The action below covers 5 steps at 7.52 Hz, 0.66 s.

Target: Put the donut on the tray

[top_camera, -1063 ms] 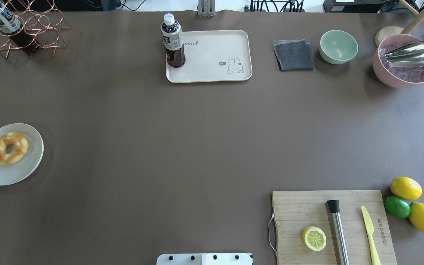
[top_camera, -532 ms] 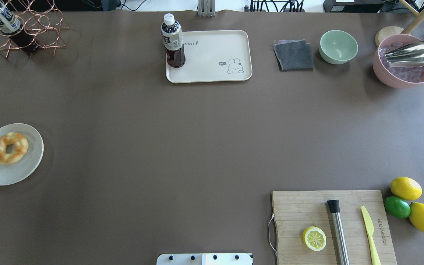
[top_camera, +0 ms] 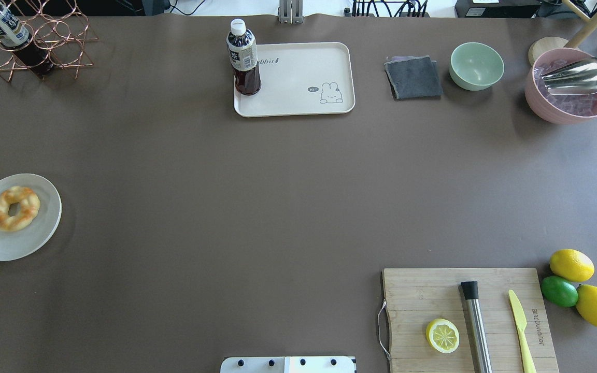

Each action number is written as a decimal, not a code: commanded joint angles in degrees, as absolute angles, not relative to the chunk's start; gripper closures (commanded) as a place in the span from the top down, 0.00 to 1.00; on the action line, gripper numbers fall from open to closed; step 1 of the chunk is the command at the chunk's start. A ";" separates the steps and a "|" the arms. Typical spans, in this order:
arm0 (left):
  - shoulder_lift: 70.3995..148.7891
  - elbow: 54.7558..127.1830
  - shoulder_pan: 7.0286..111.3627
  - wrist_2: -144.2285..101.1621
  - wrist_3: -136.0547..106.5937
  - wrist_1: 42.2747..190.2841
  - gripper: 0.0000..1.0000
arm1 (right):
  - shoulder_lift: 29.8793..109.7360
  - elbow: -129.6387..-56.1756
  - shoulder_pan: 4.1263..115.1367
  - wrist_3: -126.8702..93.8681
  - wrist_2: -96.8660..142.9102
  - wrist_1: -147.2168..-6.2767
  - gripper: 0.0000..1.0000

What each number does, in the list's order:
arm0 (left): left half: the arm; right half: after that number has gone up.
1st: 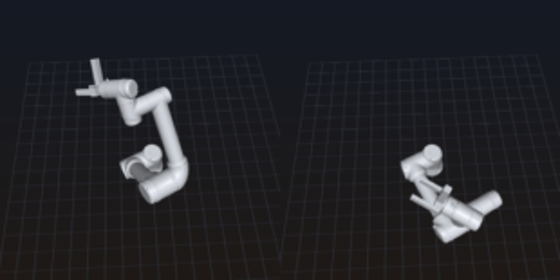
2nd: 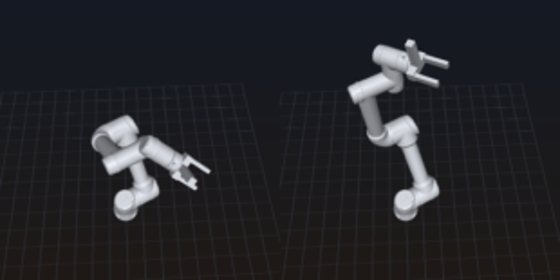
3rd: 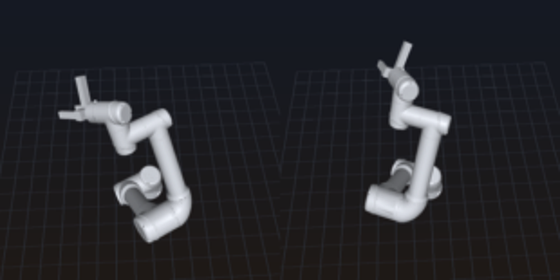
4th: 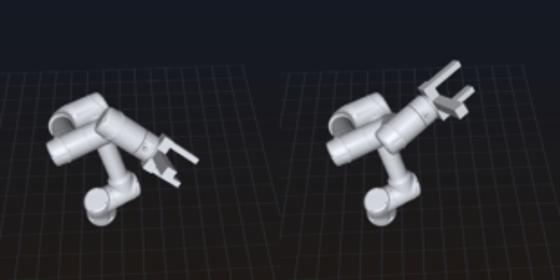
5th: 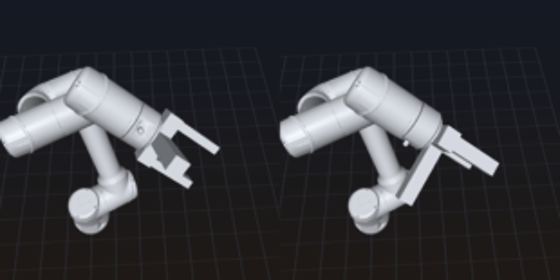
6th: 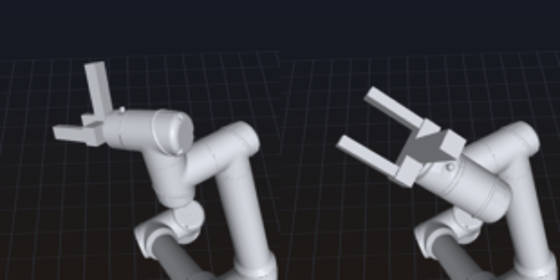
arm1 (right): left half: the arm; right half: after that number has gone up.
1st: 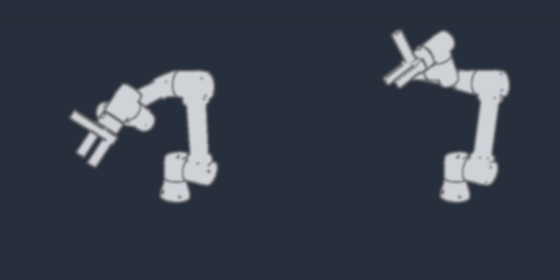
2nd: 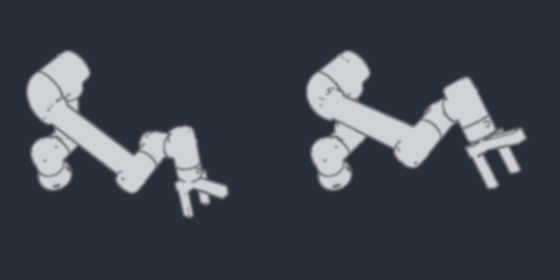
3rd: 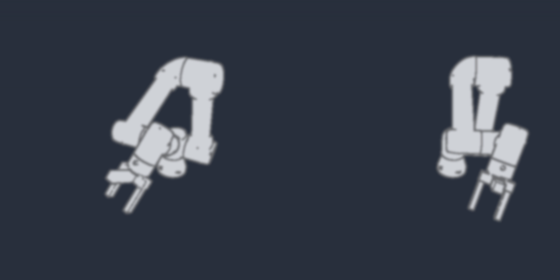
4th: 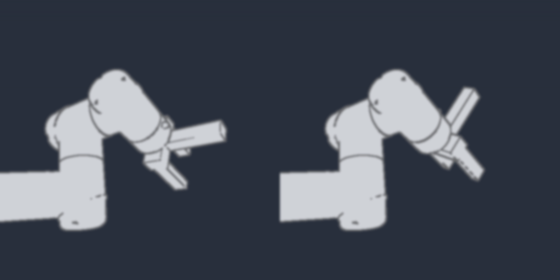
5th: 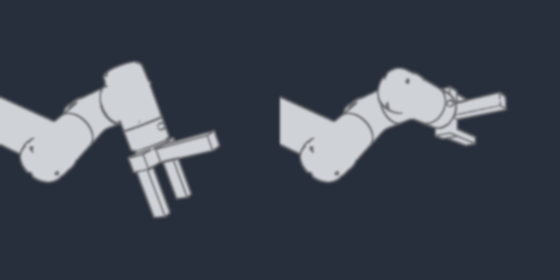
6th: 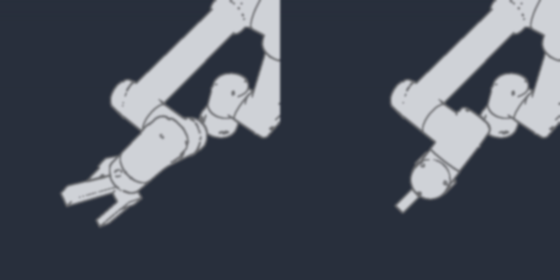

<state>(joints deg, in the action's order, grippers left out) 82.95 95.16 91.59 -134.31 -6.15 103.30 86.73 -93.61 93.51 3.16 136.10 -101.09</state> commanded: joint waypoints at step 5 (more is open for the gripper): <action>82.80 99.40 80.28 -138.69 -18.90 109.14 0.98 | 86.48 -93.87 92.20 -1.14 135.44 -99.85 1.00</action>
<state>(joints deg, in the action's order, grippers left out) 83.01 98.16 86.57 -137.97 -15.56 106.81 86.63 -94.17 93.17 -0.15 135.78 -100.73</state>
